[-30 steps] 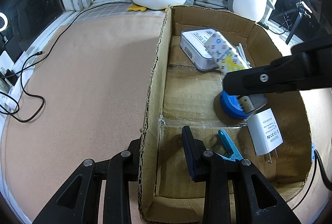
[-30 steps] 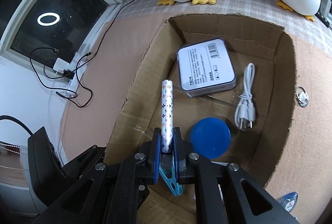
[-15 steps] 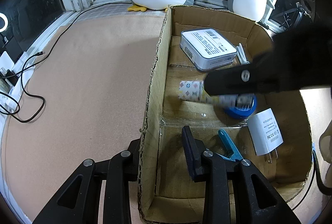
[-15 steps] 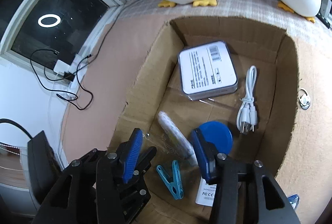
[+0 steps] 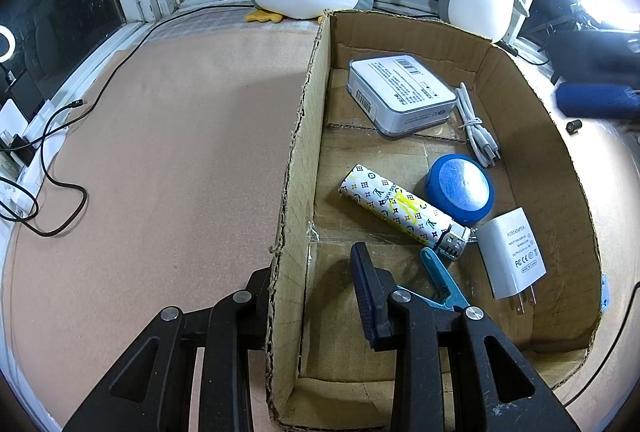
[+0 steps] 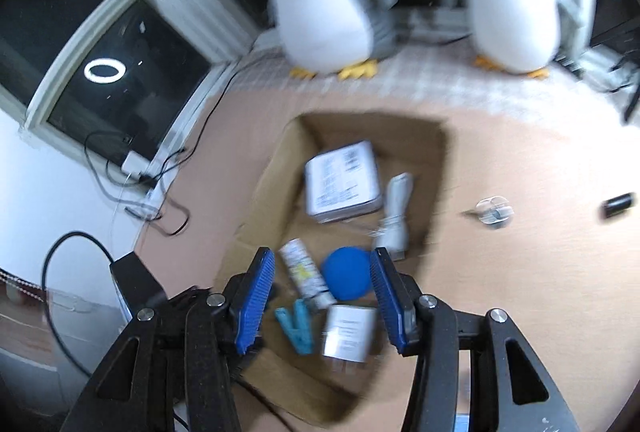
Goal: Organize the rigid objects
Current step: 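Reach the right tool to the key ring and grasp it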
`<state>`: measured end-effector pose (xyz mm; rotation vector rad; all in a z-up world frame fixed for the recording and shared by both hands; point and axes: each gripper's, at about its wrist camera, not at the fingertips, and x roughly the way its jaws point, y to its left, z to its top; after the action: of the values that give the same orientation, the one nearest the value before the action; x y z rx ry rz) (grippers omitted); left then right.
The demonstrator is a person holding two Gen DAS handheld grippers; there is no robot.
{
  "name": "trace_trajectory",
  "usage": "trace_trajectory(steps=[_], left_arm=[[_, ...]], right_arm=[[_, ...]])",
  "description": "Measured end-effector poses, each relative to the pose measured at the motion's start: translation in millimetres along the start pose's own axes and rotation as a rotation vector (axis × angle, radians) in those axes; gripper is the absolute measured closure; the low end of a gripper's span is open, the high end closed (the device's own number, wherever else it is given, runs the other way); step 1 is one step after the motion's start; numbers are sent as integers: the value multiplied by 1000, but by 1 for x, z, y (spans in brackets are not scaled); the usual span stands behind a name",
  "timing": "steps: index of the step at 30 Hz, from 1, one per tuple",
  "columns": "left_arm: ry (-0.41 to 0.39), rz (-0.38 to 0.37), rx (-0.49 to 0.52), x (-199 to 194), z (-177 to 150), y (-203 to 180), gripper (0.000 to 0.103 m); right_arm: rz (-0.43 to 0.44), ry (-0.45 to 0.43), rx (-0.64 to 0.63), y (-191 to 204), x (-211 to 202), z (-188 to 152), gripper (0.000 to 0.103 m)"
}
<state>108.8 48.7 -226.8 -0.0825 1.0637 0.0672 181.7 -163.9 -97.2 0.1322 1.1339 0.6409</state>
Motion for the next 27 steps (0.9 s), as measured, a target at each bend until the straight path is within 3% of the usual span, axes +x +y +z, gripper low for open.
trace_trajectory(steps=[4, 7, 13, 21, 27], left_arm=[[-1, 4, 2, 0, 0, 0, 70], [-1, 4, 4, 0, 0, 0, 70], [0, 1, 4, 0, -1, -1, 70], [3, 2, 4, 0, -1, -1, 70], [6, 1, 2, 1, -1, -1, 70]], right_arm=[[-99, -17, 49, -35, -13, 11, 57], [-209, -14, 11, -54, -7, 17, 57], [-237, 80, -81, -73, 32, 6, 57], [-315, 113, -236, -71, 70, -2, 57], [-331, 121, -270, -73, 83, 8, 58]])
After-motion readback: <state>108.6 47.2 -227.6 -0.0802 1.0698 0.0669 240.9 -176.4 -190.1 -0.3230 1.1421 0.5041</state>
